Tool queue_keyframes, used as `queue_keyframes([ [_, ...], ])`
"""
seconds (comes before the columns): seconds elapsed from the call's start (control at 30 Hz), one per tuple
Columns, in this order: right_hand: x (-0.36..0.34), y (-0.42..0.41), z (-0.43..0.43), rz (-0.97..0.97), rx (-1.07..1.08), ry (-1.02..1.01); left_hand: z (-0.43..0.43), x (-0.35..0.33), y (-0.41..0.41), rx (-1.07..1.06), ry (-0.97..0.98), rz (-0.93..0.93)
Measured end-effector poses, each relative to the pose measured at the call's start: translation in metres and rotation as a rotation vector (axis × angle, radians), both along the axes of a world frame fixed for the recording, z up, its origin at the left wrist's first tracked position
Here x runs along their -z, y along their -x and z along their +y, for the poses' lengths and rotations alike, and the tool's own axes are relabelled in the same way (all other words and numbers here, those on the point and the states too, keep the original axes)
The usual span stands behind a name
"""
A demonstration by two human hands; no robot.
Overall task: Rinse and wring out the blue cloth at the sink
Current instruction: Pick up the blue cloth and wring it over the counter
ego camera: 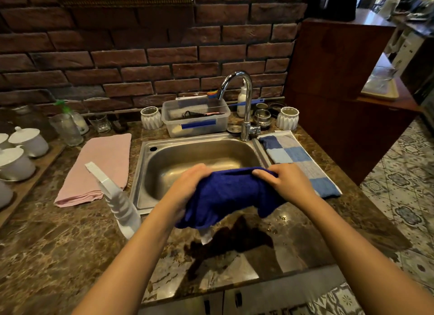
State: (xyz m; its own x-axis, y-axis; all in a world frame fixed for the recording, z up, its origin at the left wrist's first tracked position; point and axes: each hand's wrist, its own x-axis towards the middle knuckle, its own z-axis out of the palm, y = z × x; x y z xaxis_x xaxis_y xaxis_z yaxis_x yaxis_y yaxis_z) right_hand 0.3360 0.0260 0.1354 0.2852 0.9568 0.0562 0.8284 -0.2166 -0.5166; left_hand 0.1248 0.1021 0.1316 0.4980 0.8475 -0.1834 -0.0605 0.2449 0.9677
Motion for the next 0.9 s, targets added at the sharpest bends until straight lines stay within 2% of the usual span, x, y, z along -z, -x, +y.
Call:
queue_keyframes([
  [0.07,-0.004,0.005,-0.002,0.199,0.061,-0.052,0.001,-0.007,-0.006,-0.064,0.304,-0.128],
  [0.13,-0.012,0.023,-0.001,0.390,0.098,-0.122,0.001,-0.007,-0.015,-0.066,0.436,-0.137],
  [0.17,-0.016,0.036,0.002,0.423,0.096,-0.139,-0.001,-0.007,-0.023,-0.056,0.471,-0.116],
  [0.23,-0.015,0.063,0.010,0.329,0.049,-0.178,-0.012,-0.005,-0.040,-0.030,0.524,-0.090],
  [0.33,-0.008,0.081,0.025,0.138,0.113,-0.281,-0.029,-0.005,-0.060,-0.072,0.487,-0.148],
  [0.43,-0.011,0.078,0.032,0.172,0.205,-0.320,-0.031,-0.011,-0.062,-0.144,0.412,-0.186],
  [0.6,-0.012,0.098,0.021,0.066,0.121,-0.295,-0.025,-0.015,-0.057,-0.278,0.341,-0.137],
  [0.67,-0.013,0.087,0.032,0.097,0.187,-0.291,-0.033,-0.016,-0.062,-0.231,0.362,-0.183],
  [0.77,-0.018,0.063,0.049,0.332,0.256,-0.230,-0.043,-0.019,-0.064,-0.166,0.375,-0.174],
  [0.8,-0.018,0.062,0.048,0.351,0.246,-0.223,-0.041,-0.019,-0.062,-0.158,0.361,-0.168],
  [0.9,-0.017,0.082,0.029,0.226,0.127,-0.271,-0.024,-0.017,-0.056,-0.200,0.342,-0.187],
])
